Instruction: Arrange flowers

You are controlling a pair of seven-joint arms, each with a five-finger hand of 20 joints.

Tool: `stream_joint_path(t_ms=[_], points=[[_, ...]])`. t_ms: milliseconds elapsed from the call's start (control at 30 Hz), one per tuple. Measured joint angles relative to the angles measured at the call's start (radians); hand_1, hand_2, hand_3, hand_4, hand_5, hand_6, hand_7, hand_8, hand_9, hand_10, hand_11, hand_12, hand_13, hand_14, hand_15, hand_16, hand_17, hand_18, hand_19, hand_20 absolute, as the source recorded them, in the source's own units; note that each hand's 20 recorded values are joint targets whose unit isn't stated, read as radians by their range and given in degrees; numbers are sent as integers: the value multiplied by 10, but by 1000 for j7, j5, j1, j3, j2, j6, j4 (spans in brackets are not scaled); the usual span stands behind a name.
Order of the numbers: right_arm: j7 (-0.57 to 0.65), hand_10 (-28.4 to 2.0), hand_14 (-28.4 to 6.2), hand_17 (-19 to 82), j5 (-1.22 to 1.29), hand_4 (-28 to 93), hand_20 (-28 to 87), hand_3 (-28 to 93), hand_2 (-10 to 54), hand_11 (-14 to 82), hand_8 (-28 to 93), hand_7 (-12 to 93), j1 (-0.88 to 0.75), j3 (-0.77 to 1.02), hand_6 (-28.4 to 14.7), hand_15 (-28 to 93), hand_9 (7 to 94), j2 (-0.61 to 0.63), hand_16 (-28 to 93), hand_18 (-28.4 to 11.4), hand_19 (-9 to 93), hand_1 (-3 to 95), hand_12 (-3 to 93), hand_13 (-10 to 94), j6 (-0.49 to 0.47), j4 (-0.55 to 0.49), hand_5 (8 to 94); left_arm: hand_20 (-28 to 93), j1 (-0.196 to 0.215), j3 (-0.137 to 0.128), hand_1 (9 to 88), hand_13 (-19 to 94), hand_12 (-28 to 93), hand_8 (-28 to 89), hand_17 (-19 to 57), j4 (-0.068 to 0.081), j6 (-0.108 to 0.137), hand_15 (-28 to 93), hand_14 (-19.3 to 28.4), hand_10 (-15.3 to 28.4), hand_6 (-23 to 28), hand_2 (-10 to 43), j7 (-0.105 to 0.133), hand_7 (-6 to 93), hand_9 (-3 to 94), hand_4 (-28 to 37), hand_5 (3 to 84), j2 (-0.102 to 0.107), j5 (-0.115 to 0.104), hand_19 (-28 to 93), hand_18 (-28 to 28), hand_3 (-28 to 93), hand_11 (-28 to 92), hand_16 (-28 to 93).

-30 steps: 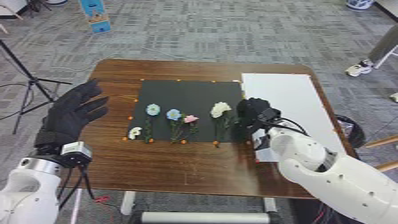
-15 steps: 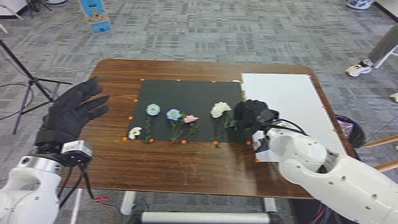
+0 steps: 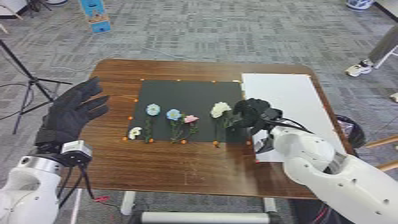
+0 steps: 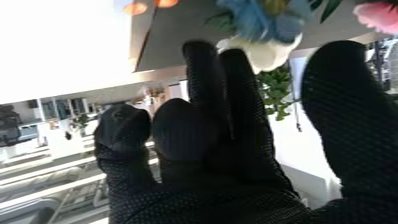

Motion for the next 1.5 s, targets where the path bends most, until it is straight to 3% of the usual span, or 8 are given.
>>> stream_joint_path(t_ms=[100,233,400,500,733,1167,1300,1500], points=[[-41,-138,-120,95,24,-250,380,850,-44,187,-92,204,-86,139,-49,645,327,-4,214,-245,528,223,265,345,-1,-35,332,134,0,0,236,237,161,-104,-79,-2,1,288,146,120,32,-71,1,205,246,-283,292,0,0,486,239,720,227,17],[-252,-123,-112,15,267,-142,225,920,186,111,-99,171,-219,340,-32,311,322,-16,226,-242,429,161,239,216,183,-45,333,122,1,2,236,222,162,-104,-82,-7,1,263,142,119,32,-72,3,204,242,-283,291,-3,7,466,237,721,224,12],[-500,-111,-104,-27,548,-90,158,929,172,31,-82,92,-387,585,-13,88,329,-75,309,-222,353,112,212,202,335,-57,354,50,6,4,236,176,151,-102,-115,-20,-3,114,156,110,27,-83,-3,200,210,-283,269,-16,31,402,263,707,176,21],[-601,-107,-103,-31,627,-203,154,859,39,22,-75,77,-488,750,-13,14,321,-131,358,-217,344,134,209,200,206,-55,356,26,19,-10,244,160,147,-98,-126,-32,-13,73,154,103,21,-92,-8,189,187,-283,246,-29,44,401,271,662,142,35],[-692,-116,-106,-37,1015,-229,150,805,-17,13,-67,52,-689,947,-34,-26,298,-203,367,-211,332,140,210,185,-177,-62,333,11,64,-60,241,160,161,-95,-134,-70,-31,65,150,100,23,-95,-1,185,181,-283,239,-69,55,405,273,675,131,50],[-518,-109,-92,-122,1380,-213,80,802,-13,-15,-55,29,-778,968,-40,-122,238,-354,354,-205,330,140,192,139,-292,-74,283,6,127,-104,278,130,184,-81,-158,-90,-124,26,141,95,25,-94,-19,159,151,-283,211,-110,-6,388,269,584,94,70],[-510,-102,-79,-126,1262,-214,74,802,-24,-14,-55,33,-789,979,-38,-129,240,-379,356,-194,330,140,191,141,-291,-86,284,19,149,-100,256,123,197,-82,-164,-101,-105,26,129,91,23,-95,-12,165,146,-283,206,-111,-18,373,246,629,100,80],[-512,-83,-67,-126,1220,-220,66,805,-35,-15,-57,36,-820,975,-37,-140,238,-411,360,-184,323,138,191,139,-246,-111,285,41,196,-66,241,109,225,-88,-173,-111,11,6,118,81,16,-95,52,185,115,-225,168,-111,-21,374,256,709,80,104]])
